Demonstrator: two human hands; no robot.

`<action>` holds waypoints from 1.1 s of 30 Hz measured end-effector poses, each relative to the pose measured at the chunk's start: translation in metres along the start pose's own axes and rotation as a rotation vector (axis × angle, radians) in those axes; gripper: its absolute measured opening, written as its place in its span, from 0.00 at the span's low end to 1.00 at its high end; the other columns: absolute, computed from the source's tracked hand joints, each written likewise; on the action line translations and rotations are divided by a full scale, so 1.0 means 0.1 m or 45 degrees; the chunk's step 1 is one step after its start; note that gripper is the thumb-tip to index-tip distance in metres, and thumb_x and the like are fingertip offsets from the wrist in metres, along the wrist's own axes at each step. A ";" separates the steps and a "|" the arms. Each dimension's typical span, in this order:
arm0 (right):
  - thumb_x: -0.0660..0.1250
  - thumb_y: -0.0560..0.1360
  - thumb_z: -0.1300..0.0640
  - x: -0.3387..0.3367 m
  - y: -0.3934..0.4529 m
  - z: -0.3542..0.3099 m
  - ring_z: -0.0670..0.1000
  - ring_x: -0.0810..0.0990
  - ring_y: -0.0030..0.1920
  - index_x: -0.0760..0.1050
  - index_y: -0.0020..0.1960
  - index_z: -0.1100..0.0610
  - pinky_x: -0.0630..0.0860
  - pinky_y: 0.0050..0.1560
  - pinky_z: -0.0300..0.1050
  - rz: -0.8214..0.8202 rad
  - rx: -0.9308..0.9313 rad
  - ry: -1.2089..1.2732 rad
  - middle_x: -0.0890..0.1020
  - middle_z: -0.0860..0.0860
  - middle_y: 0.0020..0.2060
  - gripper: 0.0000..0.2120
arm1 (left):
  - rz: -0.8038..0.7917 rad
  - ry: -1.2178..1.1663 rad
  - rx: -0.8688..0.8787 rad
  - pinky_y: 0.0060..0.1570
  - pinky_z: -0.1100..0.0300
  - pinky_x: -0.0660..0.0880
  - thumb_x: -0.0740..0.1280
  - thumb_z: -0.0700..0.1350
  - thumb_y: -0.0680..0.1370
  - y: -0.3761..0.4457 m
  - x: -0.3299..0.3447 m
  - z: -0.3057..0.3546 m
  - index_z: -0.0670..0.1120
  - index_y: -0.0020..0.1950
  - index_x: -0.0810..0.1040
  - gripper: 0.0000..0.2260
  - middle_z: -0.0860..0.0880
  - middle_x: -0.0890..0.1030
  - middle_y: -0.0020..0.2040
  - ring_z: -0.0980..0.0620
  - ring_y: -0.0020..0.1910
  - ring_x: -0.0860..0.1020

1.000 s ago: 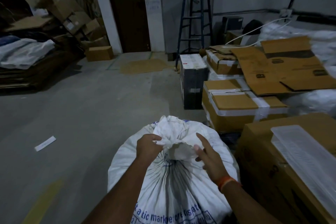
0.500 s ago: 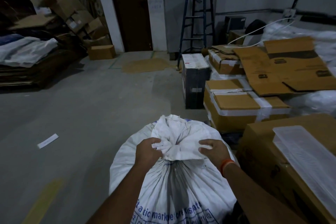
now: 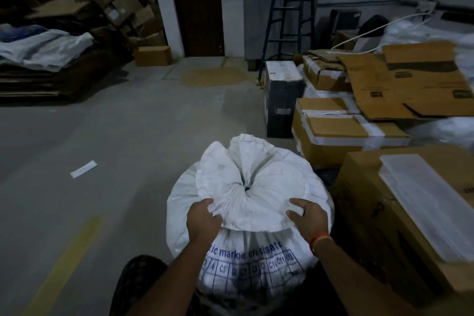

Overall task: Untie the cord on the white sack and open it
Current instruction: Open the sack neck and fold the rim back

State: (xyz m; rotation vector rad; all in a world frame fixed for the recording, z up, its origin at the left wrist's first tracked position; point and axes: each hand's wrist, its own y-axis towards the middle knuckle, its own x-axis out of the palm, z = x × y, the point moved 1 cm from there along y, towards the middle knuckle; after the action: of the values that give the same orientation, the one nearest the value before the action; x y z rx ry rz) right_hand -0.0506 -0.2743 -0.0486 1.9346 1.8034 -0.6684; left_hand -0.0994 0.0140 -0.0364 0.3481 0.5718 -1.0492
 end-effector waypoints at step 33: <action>0.79 0.71 0.56 -0.05 0.18 0.35 0.54 0.78 0.40 0.84 0.53 0.54 0.81 0.49 0.58 0.150 0.128 0.273 0.84 0.62 0.45 0.11 | 0.048 -0.602 -0.293 0.52 0.53 0.80 0.76 0.48 0.76 0.06 -0.02 -0.62 0.53 0.54 0.83 0.07 0.50 0.82 0.50 0.48 0.50 0.81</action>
State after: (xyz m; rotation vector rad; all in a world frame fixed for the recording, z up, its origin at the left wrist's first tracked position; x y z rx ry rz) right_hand -0.0349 -0.3010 -0.0743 2.2341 1.7907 -0.5392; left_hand -0.1117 0.0509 -0.0846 -0.0933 0.2538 -0.9751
